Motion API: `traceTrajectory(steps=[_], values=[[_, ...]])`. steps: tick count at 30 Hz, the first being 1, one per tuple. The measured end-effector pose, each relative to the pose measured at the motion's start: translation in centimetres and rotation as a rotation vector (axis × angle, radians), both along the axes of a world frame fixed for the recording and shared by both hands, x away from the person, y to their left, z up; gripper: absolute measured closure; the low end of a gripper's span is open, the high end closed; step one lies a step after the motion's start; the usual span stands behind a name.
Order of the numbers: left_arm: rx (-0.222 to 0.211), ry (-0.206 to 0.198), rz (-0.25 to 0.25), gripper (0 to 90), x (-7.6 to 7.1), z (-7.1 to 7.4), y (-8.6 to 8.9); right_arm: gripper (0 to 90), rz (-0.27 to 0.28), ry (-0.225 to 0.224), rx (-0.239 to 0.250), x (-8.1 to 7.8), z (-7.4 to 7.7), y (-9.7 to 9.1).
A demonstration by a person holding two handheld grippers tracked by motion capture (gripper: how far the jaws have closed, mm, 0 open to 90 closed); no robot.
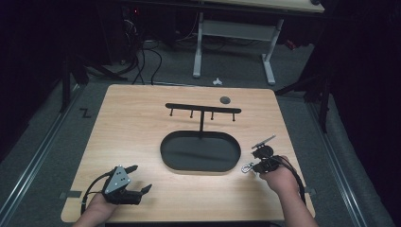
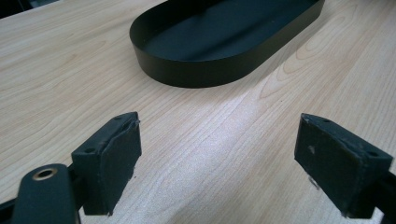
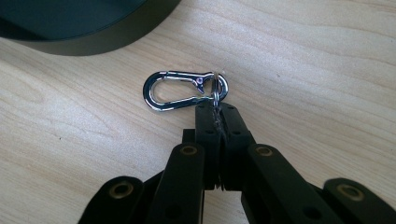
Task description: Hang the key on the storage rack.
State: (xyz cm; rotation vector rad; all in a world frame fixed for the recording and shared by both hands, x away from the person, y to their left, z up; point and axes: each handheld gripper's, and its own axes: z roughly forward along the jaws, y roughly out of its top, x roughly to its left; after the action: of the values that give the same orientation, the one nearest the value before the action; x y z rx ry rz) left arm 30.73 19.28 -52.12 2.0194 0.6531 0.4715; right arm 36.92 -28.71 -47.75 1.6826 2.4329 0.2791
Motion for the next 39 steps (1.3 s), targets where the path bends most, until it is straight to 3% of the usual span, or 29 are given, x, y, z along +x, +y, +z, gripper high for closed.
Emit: traceTrajectory(steps=[15,27,39], values=[[0.000,0.000,0.000,15.2,0.0,0.0,0.0,88.3,-0.035,0.015,0.025,0.0,0.9,0.1],[0.002,0.000,-0.001,15.2,-0.1,0.0,0.0,88.4,-0.035,0.029,0.064,-0.4,3.9,0.1],[0.001,0.000,0.001,15.2,0.0,0.0,0.0,88.3,-0.020,0.043,0.039,-0.9,6.6,0.1]])
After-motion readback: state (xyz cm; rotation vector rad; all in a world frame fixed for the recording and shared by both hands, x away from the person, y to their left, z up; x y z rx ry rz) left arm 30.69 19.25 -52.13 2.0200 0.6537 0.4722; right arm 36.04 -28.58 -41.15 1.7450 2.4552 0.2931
